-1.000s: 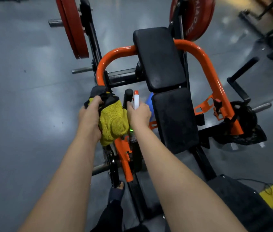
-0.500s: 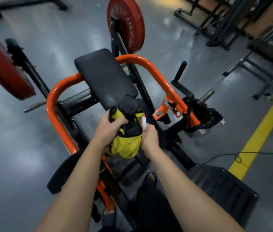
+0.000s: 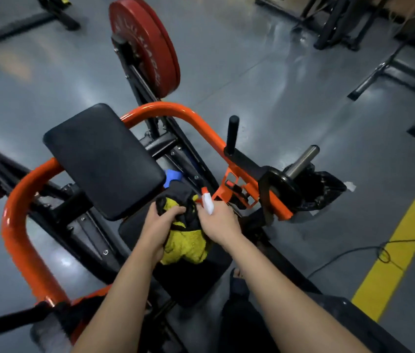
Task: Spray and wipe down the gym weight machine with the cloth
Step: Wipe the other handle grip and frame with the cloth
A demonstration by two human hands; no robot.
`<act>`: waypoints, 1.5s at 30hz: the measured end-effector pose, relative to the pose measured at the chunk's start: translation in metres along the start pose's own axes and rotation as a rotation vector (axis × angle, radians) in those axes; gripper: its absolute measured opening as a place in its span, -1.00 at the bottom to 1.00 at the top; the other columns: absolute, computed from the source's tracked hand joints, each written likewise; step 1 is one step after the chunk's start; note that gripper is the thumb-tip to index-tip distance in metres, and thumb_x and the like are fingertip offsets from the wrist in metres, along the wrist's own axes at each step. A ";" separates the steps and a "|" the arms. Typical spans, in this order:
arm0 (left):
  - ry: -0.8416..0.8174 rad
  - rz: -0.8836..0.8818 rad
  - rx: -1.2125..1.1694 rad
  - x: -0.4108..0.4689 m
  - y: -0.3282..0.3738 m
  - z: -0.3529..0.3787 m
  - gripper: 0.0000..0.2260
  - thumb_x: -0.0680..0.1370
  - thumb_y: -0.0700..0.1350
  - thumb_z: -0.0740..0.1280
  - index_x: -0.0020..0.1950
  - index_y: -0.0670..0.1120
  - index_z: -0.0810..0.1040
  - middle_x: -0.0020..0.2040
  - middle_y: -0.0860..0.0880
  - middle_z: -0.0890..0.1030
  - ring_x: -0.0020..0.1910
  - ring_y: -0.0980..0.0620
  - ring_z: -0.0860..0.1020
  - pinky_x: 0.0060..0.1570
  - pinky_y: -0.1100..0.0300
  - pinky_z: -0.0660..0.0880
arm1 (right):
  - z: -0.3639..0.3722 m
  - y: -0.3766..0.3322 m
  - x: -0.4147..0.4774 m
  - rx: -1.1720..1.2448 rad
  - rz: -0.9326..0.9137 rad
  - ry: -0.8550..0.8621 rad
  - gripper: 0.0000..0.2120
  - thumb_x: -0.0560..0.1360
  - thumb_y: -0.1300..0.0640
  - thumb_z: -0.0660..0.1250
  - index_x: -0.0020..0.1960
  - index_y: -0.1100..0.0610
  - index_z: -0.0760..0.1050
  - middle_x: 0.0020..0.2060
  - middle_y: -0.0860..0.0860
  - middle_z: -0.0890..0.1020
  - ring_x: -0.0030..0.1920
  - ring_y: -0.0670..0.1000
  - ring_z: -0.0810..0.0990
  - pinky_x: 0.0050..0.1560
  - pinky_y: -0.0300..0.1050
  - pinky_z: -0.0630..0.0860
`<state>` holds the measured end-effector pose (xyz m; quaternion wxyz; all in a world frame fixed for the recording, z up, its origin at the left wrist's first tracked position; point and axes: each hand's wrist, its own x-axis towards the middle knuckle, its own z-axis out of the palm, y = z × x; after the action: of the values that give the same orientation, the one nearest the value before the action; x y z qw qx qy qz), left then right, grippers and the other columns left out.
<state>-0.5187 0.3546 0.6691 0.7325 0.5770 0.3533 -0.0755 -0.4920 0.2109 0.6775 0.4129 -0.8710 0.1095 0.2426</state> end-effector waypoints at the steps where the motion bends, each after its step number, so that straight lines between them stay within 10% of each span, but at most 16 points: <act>1: -0.007 -0.025 0.006 0.012 0.001 0.019 -0.68 0.46 -0.31 0.47 0.20 -0.17 0.57 0.06 -0.23 0.69 -0.06 -0.13 0.68 0.00 -0.06 0.63 | -0.015 0.006 0.016 -0.010 0.003 -0.001 -0.60 0.60 -0.18 0.29 0.07 0.16 0.64 0.01 0.19 0.70 0.07 0.27 0.64 0.02 0.02 0.54; 6: -0.032 -0.015 0.109 0.043 0.019 0.103 -0.18 0.18 0.04 0.65 0.41 0.07 0.45 0.31 -0.05 0.58 0.26 -0.02 0.59 0.32 -0.07 0.52 | -0.083 0.027 0.074 -0.048 0.034 -0.034 -0.61 0.61 -0.15 0.26 0.05 0.17 0.63 0.00 0.19 0.70 0.10 0.27 0.63 -0.01 -0.01 0.51; 10: 0.041 0.033 0.157 0.055 0.037 0.149 -0.34 0.28 0.33 0.58 0.28 0.07 0.60 0.22 -0.03 0.67 0.21 0.01 0.64 0.34 -0.09 0.52 | -0.123 0.020 0.101 -0.127 0.016 -0.052 -0.65 0.62 -0.10 0.22 0.11 0.13 0.62 0.06 0.19 0.68 0.12 0.28 0.62 0.12 0.03 0.54; 14: 0.018 0.086 0.139 0.063 0.056 0.171 -0.69 0.55 0.14 0.45 0.15 -0.05 0.68 0.05 -0.04 0.74 0.10 -0.03 0.69 0.26 -0.09 0.57 | -0.148 0.008 0.112 -0.177 -0.044 -0.057 -0.75 0.63 -0.06 0.22 -0.03 0.07 0.58 -0.04 0.13 0.68 0.07 0.24 0.62 -0.04 -0.05 0.47; 29: -0.245 0.176 0.244 0.048 0.124 0.154 -0.79 0.62 -0.10 0.39 0.20 -0.16 0.66 0.10 -0.15 0.72 0.18 -0.16 0.65 0.21 0.03 0.57 | -0.208 -0.026 0.091 -0.315 -0.169 -0.076 -0.69 0.58 -0.15 0.28 -0.15 0.08 0.44 -0.18 0.12 0.57 -0.04 0.27 0.58 -0.16 -0.04 0.38; 36: -0.619 0.134 0.547 0.044 0.116 0.172 -0.60 0.57 -0.01 0.47 0.40 0.06 0.56 0.25 0.06 0.66 0.25 0.14 0.61 0.30 0.20 0.49 | -0.227 -0.009 0.087 -0.166 -0.065 0.101 -0.68 0.57 -0.14 0.30 0.04 0.07 0.67 -0.06 0.16 0.70 0.06 0.25 0.63 -0.03 -0.01 0.52; 45: -0.679 0.289 0.809 0.053 0.087 0.282 -0.45 0.54 0.02 0.51 0.50 -0.01 0.47 0.30 0.13 0.62 0.27 0.28 0.53 0.24 0.43 0.40 | -0.289 0.033 0.115 -0.102 -0.034 0.151 -0.56 0.57 -0.24 0.26 -0.05 0.14 0.62 -0.03 0.19 0.70 0.07 0.25 0.63 0.03 0.02 0.55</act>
<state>-0.3136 0.1449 0.7298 0.5281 0.7984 -0.0430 -0.2859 -0.3101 -0.0326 0.7529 0.3625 -0.9086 0.1128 0.1742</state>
